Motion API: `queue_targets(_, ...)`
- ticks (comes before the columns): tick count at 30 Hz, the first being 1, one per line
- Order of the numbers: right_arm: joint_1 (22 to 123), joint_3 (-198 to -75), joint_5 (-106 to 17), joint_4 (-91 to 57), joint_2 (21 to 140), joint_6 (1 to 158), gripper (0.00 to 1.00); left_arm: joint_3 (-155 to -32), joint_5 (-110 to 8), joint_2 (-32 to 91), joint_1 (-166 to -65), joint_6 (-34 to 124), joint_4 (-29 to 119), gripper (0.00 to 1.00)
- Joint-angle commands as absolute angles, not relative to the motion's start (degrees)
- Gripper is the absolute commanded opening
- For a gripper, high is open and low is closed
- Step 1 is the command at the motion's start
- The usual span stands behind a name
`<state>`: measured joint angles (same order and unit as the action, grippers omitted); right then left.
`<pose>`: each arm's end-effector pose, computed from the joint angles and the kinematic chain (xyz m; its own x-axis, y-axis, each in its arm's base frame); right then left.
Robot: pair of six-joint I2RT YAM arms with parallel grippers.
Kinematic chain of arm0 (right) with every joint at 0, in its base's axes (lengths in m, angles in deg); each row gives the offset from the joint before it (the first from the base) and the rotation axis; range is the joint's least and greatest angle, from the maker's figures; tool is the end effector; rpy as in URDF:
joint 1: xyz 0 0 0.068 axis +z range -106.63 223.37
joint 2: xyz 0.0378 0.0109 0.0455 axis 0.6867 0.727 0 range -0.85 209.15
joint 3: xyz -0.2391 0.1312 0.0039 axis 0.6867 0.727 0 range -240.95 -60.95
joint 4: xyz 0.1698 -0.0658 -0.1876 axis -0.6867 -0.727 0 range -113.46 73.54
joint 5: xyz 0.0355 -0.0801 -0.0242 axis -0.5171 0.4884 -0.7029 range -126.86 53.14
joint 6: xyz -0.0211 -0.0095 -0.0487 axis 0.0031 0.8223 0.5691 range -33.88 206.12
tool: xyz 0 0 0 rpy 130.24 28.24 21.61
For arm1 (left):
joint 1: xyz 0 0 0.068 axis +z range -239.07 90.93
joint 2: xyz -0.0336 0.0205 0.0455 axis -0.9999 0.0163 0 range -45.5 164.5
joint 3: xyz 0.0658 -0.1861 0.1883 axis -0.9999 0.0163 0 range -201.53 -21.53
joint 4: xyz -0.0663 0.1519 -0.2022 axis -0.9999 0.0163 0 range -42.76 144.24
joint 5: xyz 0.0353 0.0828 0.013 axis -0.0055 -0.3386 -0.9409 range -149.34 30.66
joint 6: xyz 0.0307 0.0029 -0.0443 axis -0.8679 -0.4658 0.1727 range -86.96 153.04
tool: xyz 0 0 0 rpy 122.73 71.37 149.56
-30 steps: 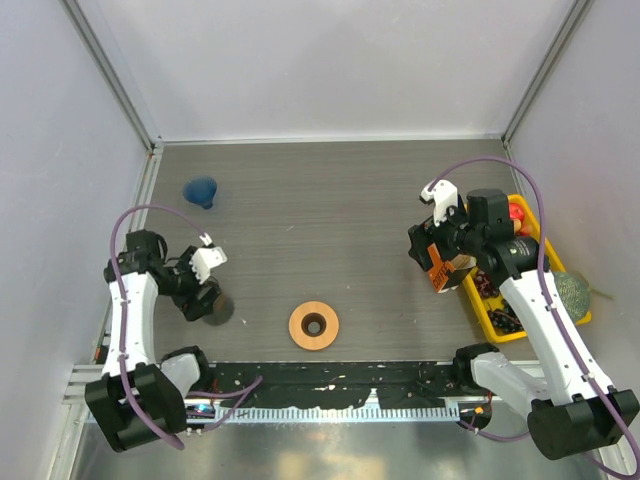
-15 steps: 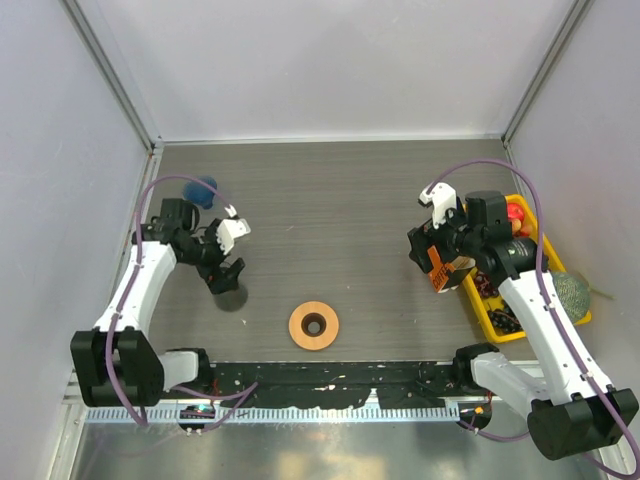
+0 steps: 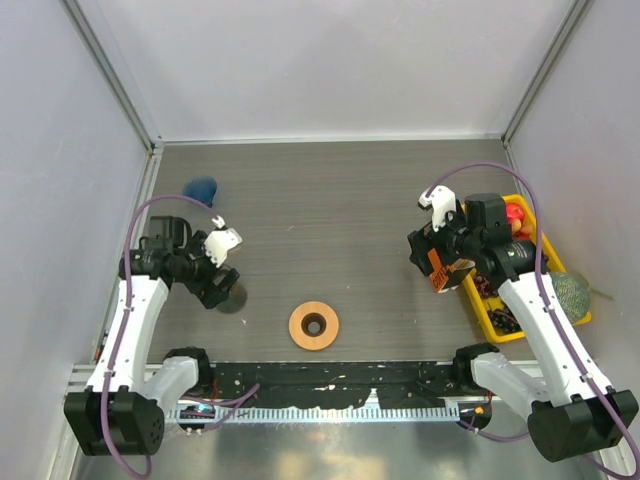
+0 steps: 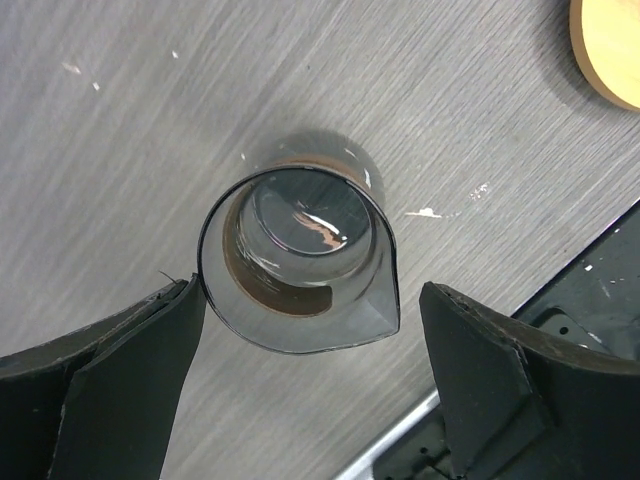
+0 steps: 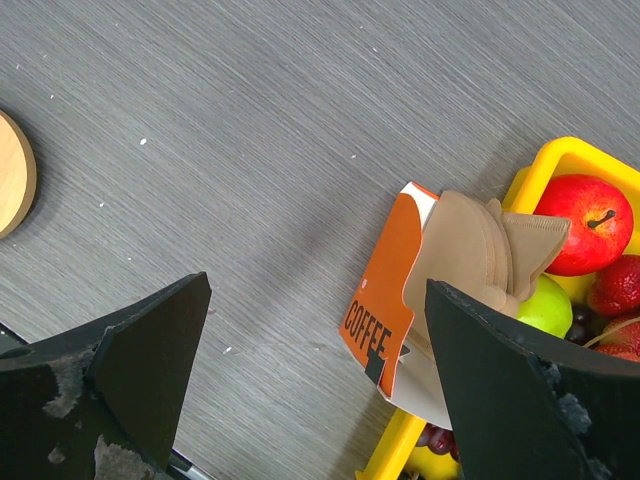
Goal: Place the coffee filter in the dripper
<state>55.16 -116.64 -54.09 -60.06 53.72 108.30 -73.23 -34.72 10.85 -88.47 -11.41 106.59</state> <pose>0.1843 0.0492 0.3203 -0.4579 -0.4639 -0.7584 -0.6283 0.7724 -0.0931 0.1695 -0.0131 0.2774 -0.5204 0.6312 -0.5751 0.7530 0.6569 0.0395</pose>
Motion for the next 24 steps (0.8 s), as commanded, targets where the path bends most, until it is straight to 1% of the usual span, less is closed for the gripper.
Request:
queue_targets(1, 55.3, -117.6, -55.1, -59.1, 52.9, 108.2, 0.95, -71.9, -38.5, 10.9, -88.5, -4.1, 107.3, 0.99)
queue_targets(4, 55.4, -117.7, -55.1, -59.2, 52.9, 108.0, 0.96, -72.7, -41.4, 13.7, -88.5, -1.1, 107.5, 0.99)
queue_targets(10, 55.4, -117.9, -54.5, -59.6, 52.2, 108.5, 0.96, -72.5, -41.8, 16.6, -88.5, 1.5, 107.4, 0.98)
queue_targets(12, 55.3, -117.6, -54.3, -59.7, 51.9, 108.6, 0.96, -72.2, -41.5, 16.5, -88.5, 2.2, 106.7, 0.95)
queue_targets(18, 55.3, -117.2, -54.3, -59.7, 52.0, 108.9, 0.95, -72.8, -38.6, 16.9, -88.5, -0.1, 105.6, 0.78)
queue_targets(22, 55.3, -117.4, -54.3, -59.6, 52.2, 108.9, 0.95, -74.4, -37.0, 19.1, -90.5, -2.7, 104.5, 0.72)
queue_targets(24, 55.3, -117.5, -54.4, -59.6, 52.3, 109.0, 0.95, -76.5, -35.6, 20.6, -91.1, -3.9, 104.4, 0.70)
